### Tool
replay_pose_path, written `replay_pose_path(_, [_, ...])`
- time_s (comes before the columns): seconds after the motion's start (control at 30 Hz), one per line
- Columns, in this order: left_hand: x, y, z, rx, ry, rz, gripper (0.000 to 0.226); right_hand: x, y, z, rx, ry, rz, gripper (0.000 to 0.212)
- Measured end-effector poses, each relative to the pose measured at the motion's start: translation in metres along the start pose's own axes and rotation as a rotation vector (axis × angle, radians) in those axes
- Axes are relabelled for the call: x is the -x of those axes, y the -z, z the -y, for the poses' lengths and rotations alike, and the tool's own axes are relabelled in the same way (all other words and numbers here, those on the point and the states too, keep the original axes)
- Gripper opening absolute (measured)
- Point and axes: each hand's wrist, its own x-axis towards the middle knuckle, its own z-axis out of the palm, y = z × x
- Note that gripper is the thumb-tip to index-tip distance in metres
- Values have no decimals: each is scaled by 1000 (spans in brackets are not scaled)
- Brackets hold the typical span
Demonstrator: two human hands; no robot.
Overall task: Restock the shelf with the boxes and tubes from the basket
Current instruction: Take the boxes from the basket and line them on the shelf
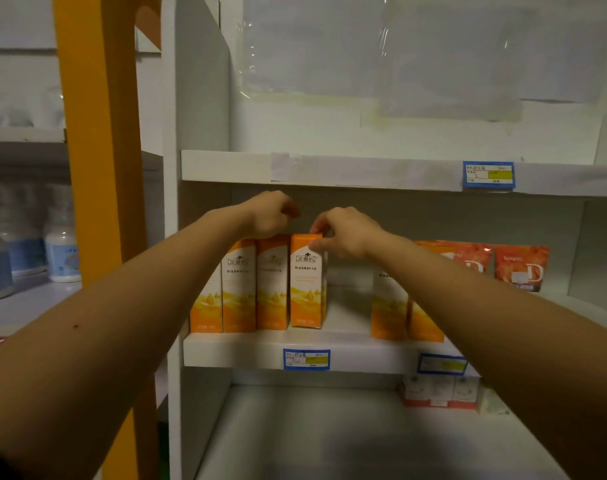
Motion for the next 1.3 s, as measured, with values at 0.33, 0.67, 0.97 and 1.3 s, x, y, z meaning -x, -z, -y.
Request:
replay_pose_path(0.33, [8, 2, -3, 17, -18, -39, 40, 2, -3, -8, 38, 19, -33, 48])
replay_pose_path(0.67, [-8, -22, -61, 68, -167, -71, 31, 35, 45, -60, 128, -14, -37, 40])
replay_pose_path(0.97, [-34, -29, -110, 63, -269, 237, 33, 52, 70, -90, 149, -34, -56, 33])
replay_pose_path(1.3, [-41, -23, -116, 140, -165, 323, 32, 53, 72, -88, 130, -14, -31, 29])
